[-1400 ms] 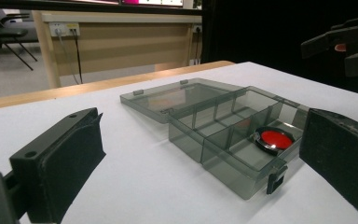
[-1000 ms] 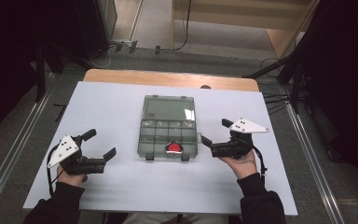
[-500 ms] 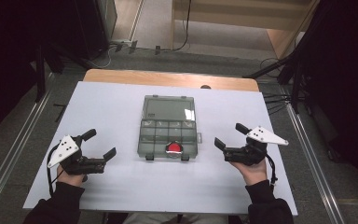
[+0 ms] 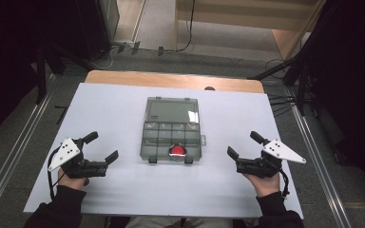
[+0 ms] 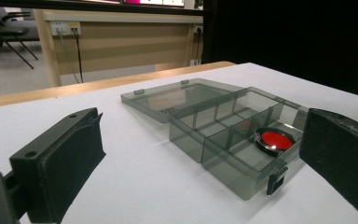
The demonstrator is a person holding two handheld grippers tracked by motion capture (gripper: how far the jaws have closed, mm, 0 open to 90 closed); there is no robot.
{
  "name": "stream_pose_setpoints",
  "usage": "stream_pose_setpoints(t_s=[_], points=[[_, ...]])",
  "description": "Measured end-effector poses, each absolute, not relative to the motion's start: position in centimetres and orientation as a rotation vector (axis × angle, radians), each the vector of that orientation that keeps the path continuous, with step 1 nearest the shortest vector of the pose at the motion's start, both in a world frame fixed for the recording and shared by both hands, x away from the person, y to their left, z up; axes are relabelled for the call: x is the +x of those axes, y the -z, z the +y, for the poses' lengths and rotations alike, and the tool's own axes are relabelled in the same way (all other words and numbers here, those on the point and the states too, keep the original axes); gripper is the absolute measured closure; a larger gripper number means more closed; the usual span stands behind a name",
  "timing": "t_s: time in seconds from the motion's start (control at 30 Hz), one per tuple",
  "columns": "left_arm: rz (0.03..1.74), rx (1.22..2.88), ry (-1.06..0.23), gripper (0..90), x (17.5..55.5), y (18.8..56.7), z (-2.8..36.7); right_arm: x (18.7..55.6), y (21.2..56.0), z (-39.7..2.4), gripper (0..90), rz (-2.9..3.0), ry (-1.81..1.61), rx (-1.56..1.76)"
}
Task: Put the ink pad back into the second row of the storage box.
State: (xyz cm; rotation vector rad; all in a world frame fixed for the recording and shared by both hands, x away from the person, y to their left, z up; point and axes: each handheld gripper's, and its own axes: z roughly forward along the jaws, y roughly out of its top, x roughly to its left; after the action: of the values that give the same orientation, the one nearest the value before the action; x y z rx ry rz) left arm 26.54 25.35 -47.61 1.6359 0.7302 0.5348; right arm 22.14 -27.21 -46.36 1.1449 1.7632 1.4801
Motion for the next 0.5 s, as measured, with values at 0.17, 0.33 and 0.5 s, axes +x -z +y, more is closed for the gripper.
stream_pose_setpoints(t_s=[0.17,0.33,0.5], points=[[0.733,1.635,-0.536,0.0,26.5,47.6,25.4,21.3,47.0,-28.1,0.0,1.724,-1.484,1.134],[0.738,1.635,-0.534,0.0,26.4,47.7,25.5,20.7,48.5,-28.6,0.0,1.700,-1.494,1.137],[0.750,1.624,-0.535,0.0,26.3,47.7,25.7,20.5,50.2,-28.9,0.0,1.699,-1.483,1.209]])
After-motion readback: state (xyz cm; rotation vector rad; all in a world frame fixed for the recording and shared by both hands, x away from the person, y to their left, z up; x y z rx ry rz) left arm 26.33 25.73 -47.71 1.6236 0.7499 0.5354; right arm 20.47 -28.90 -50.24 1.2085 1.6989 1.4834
